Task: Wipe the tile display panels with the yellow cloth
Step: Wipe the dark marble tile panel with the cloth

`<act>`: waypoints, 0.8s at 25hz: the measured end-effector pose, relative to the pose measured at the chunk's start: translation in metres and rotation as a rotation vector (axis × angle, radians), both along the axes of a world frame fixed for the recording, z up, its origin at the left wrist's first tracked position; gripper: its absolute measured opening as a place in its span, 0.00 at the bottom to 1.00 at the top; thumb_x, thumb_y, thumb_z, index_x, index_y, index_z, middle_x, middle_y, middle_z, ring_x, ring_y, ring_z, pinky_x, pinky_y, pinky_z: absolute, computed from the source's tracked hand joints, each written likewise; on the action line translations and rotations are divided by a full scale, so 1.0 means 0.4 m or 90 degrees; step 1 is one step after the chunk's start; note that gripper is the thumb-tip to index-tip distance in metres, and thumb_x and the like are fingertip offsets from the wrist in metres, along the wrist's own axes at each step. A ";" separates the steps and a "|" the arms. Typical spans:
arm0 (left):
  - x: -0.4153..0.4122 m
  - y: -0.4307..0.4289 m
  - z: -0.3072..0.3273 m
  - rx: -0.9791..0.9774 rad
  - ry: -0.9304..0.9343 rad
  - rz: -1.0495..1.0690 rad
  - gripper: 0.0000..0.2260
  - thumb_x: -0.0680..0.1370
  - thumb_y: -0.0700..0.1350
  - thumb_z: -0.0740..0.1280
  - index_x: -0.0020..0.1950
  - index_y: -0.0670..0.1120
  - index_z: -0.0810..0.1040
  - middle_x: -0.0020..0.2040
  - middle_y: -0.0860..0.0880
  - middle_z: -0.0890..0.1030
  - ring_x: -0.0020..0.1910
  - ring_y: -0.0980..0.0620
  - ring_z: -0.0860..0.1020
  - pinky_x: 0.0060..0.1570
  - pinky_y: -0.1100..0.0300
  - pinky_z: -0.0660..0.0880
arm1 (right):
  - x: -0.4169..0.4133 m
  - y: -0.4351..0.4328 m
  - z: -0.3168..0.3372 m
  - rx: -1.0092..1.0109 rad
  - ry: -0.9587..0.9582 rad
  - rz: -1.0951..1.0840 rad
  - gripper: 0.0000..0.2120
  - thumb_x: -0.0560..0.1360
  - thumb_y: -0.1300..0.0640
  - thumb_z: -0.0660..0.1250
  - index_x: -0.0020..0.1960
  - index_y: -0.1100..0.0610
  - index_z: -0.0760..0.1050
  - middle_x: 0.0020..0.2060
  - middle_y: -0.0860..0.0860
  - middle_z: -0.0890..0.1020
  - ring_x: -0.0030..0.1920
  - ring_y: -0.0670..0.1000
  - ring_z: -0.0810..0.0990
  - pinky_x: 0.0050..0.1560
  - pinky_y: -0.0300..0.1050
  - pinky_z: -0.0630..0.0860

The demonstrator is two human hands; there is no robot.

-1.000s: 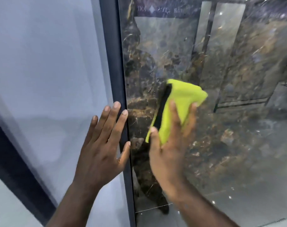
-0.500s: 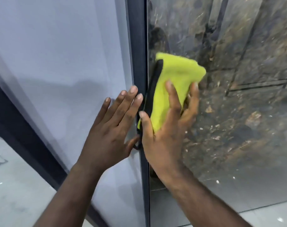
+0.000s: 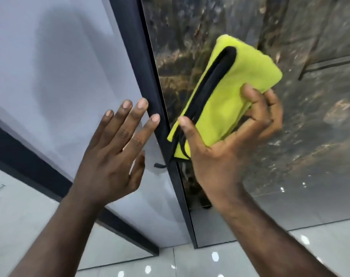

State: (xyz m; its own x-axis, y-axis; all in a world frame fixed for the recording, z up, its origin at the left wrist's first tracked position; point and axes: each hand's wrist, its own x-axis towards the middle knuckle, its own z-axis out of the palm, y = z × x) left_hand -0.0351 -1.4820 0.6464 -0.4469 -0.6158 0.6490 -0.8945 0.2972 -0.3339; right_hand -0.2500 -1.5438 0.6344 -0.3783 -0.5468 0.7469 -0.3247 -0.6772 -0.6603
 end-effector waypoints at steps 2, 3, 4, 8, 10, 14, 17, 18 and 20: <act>0.000 0.008 -0.005 -0.005 -0.005 0.002 0.32 0.81 0.35 0.67 0.85 0.40 0.65 0.86 0.38 0.59 0.86 0.37 0.58 0.82 0.35 0.60 | 0.000 0.021 -0.040 0.043 -0.005 0.014 0.43 0.68 0.56 0.86 0.72 0.67 0.66 0.72 0.72 0.58 0.76 0.44 0.63 0.76 0.36 0.64; -0.006 0.008 -0.004 -0.020 0.003 -0.003 0.31 0.81 0.33 0.67 0.84 0.39 0.66 0.86 0.38 0.60 0.86 0.37 0.58 0.82 0.35 0.60 | 0.012 0.042 -0.052 0.060 0.012 0.039 0.41 0.69 0.57 0.86 0.73 0.62 0.65 0.73 0.71 0.57 0.76 0.43 0.62 0.76 0.39 0.65; -0.011 0.006 0.001 -0.038 0.004 -0.012 0.31 0.80 0.31 0.67 0.84 0.38 0.67 0.86 0.39 0.61 0.86 0.37 0.59 0.82 0.35 0.61 | 0.024 0.055 -0.054 0.052 0.047 0.073 0.39 0.71 0.57 0.85 0.72 0.56 0.65 0.74 0.69 0.57 0.78 0.47 0.62 0.76 0.44 0.67; -0.007 -0.038 0.037 -0.099 -0.008 -0.073 0.31 0.79 0.29 0.67 0.83 0.38 0.68 0.85 0.40 0.63 0.85 0.38 0.62 0.82 0.37 0.61 | -0.004 -0.001 0.034 -0.062 0.109 0.057 0.35 0.72 0.61 0.83 0.72 0.54 0.66 0.75 0.69 0.56 0.80 0.61 0.60 0.78 0.52 0.67; 0.000 -0.057 0.047 -0.123 -0.006 -0.100 0.31 0.79 0.31 0.68 0.83 0.38 0.69 0.85 0.41 0.64 0.85 0.39 0.62 0.83 0.39 0.61 | -0.026 -0.007 0.026 -0.008 0.025 -0.034 0.38 0.72 0.61 0.82 0.75 0.58 0.65 0.76 0.70 0.57 0.81 0.45 0.57 0.79 0.40 0.62; 0.011 -0.083 0.057 -0.142 -0.032 -0.147 0.29 0.81 0.35 0.68 0.83 0.39 0.70 0.85 0.42 0.65 0.85 0.40 0.62 0.83 0.39 0.62 | 0.058 0.079 -0.051 0.126 -0.011 -0.029 0.40 0.72 0.62 0.81 0.77 0.58 0.64 0.79 0.66 0.56 0.80 0.42 0.58 0.76 0.31 0.61; 0.024 -0.096 0.072 -0.149 -0.064 -0.181 0.29 0.81 0.36 0.68 0.83 0.40 0.70 0.85 0.42 0.65 0.86 0.41 0.60 0.83 0.39 0.60 | 0.074 0.069 -0.002 0.041 0.075 -0.034 0.36 0.73 0.62 0.80 0.76 0.56 0.66 0.78 0.66 0.58 0.81 0.54 0.60 0.79 0.39 0.62; 0.029 -0.103 0.073 -0.156 -0.076 -0.186 0.29 0.81 0.37 0.67 0.83 0.40 0.70 0.85 0.42 0.65 0.86 0.41 0.60 0.84 0.40 0.58 | 0.054 0.050 0.014 0.036 0.054 -0.078 0.36 0.74 0.62 0.79 0.77 0.58 0.66 0.78 0.66 0.59 0.81 0.52 0.59 0.78 0.36 0.59; 0.033 -0.114 0.066 -0.163 -0.084 -0.188 0.28 0.82 0.38 0.66 0.83 0.40 0.69 0.85 0.42 0.65 0.87 0.42 0.58 0.85 0.41 0.55 | 0.004 0.020 0.000 0.094 -0.044 -0.150 0.37 0.76 0.61 0.77 0.80 0.59 0.64 0.79 0.63 0.60 0.79 0.45 0.60 0.74 0.25 0.55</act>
